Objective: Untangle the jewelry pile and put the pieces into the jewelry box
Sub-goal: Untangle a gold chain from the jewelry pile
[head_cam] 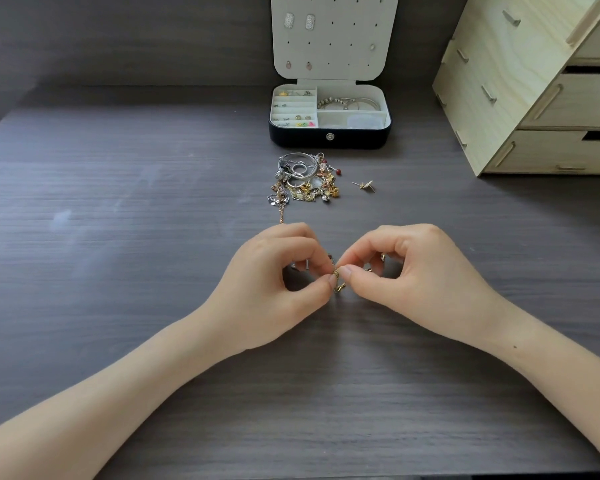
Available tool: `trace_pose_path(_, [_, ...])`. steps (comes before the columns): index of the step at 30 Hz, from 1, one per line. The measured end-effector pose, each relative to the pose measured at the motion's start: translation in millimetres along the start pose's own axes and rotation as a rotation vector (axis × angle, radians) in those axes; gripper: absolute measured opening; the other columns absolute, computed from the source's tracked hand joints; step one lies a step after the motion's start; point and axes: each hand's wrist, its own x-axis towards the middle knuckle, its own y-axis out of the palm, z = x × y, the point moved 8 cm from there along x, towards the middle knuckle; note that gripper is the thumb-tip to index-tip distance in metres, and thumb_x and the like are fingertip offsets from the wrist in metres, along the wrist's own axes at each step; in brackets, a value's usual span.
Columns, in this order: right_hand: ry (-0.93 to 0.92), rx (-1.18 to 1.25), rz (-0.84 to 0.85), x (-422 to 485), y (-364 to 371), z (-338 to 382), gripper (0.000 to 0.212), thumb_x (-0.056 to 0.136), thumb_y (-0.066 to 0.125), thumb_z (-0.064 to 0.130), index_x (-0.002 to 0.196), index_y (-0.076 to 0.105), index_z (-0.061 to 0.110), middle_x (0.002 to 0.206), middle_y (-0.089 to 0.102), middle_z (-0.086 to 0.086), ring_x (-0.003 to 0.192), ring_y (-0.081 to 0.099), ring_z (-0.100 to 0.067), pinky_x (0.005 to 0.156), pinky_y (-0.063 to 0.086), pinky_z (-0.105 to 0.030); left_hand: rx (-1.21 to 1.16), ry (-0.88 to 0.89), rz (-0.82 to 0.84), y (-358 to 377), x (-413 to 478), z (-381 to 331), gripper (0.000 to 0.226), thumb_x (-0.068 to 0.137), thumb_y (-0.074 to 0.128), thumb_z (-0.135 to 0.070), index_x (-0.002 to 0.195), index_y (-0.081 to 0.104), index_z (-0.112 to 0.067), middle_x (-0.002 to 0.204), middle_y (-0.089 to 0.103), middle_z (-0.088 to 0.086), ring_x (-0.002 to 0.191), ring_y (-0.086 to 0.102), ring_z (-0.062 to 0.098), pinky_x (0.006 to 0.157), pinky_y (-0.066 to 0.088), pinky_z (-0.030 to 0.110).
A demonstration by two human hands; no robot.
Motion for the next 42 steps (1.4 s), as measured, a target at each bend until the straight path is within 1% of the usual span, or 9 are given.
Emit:
trace_pose_path(3, [0.007, 0.007, -0.024, -0.1, -1.4, -2.1, 0.011, 0.076, 0.074, 0.016, 0.068, 0.071, 0.024, 0.055, 0.055, 0.026, 0.055, 0.047, -0.005, 0.051, 0.032, -0.007, 0.009, 0.006, -0.005, -0.8, 0.5, -0.7, 0.02, 0.076, 0.058, -0.032, 0.07, 0.067, -0.015, 0.074, 0.056, -0.013, 0.073, 0.053, 0.011, 0.068, 0.044, 0.027])
trace_pose_path(8, [0.048, 0.046, -0.04, 1.5, -2.0, -6.3, 0.013, 0.077, 0.071, 0.016, 0.065, 0.068, 0.021, 0.054, 0.055, 0.022, 0.053, 0.046, -0.005, 0.05, 0.033, -0.01, -0.014, 0.007, -0.002, -1.1, 0.0, -2.7, 0.017, 0.075, 0.058, -0.033, 0.069, 0.066, -0.018, 0.075, 0.057, -0.013, 0.073, 0.055, 0.015, 0.068, 0.045, 0.031])
trace_pose_path(12, [0.106, 0.125, 0.02, 2.0, 0.3, -9.3, 0.011, 0.077, 0.065, 0.022, 0.067, 0.067, 0.024, 0.062, 0.061, 0.011, 0.056, 0.047, -0.007, 0.058, 0.043, -0.027, -0.032, -0.014, -0.005, -3.0, 0.5, 0.0, 0.015, 0.075, 0.059, -0.034, 0.068, 0.064, -0.021, 0.075, 0.057, -0.015, 0.074, 0.053, 0.015, 0.069, 0.044, 0.03])
trace_pose_path(15, [0.112, 0.141, 0.036, 1.1, 0.4, -7.9, 0.009, 0.078, 0.065, 0.023, 0.069, 0.069, 0.023, 0.066, 0.064, 0.004, 0.063, 0.052, -0.023, 0.062, 0.044, -0.034, -0.015, -0.003, -0.004, -3.0, 0.5, -1.1, 0.011, 0.074, 0.058, -0.032, 0.068, 0.062, -0.024, 0.075, 0.056, -0.013, 0.074, 0.053, 0.015, 0.069, 0.045, 0.032])
trace_pose_path(18, [0.106, 0.119, 0.044, 0.6, 2.2, -6.4, 0.009, 0.077, 0.067, 0.021, 0.069, 0.069, 0.022, 0.061, 0.06, 0.012, 0.057, 0.047, -0.018, 0.057, 0.042, -0.031, 0.021, 0.024, -0.003, -1.2, 0.1, -4.2, 0.01, 0.073, 0.057, -0.032, 0.067, 0.06, -0.023, 0.074, 0.054, -0.012, 0.072, 0.052, 0.013, 0.067, 0.044, 0.032])
trace_pose_path(21, [0.106, 0.086, 0.06, 0.5, 4.6, -6.7, 0.01, 0.078, 0.068, 0.02, 0.068, 0.069, 0.022, 0.058, 0.057, 0.019, 0.053, 0.042, -0.006, 0.051, 0.036, -0.02, 0.083, 0.057, -0.011, -0.2, -0.5, -6.8, 0.013, 0.073, 0.057, -0.03, 0.067, 0.061, -0.019, 0.074, 0.053, -0.012, 0.072, 0.052, 0.013, 0.065, 0.044, 0.031])
trace_pose_path(24, [0.106, 0.067, 0.086, 0.3, 5.8, -5.6, 0.011, 0.08, 0.069, 0.019, 0.069, 0.069, 0.022, 0.053, 0.054, 0.024, 0.05, 0.042, -0.005, 0.048, 0.032, -0.012, 0.133, 0.087, -0.031, -0.9, -0.2, -8.9, 0.014, 0.073, 0.057, -0.028, 0.067, 0.061, -0.017, 0.075, 0.053, -0.014, 0.071, 0.051, 0.013, 0.064, 0.042, 0.028])
trace_pose_path(35, [0.085, 0.01, 0.03, 0.2, 6.5, -4.1, 0.012, 0.077, 0.067, 0.017, 0.066, 0.067, 0.021, 0.051, 0.051, 0.02, 0.051, 0.043, -0.006, 0.048, 0.032, -0.011, 0.163, 0.111, -0.053, -0.6, -0.3, -10.8, 0.015, 0.073, 0.059, -0.027, 0.066, 0.063, -0.015, 0.073, 0.054, -0.011, 0.069, 0.05, 0.012, 0.063, 0.041, 0.025])
trace_pose_path(42, [0.178, 0.158, 0.037, 2.3, 5.2, -11.7, 0.017, 0.08, 0.065, 0.015, 0.064, 0.064, 0.022, 0.056, 0.057, 0.015, 0.053, 0.044, -0.003, 0.053, 0.037, -0.017, 0.051, 0.053, -0.034, -5.3, 1.7, -5.3, 0.015, 0.073, 0.059, -0.03, 0.066, 0.063, -0.017, 0.075, 0.055, -0.016, 0.071, 0.053, 0.013, 0.066, 0.043, 0.027])
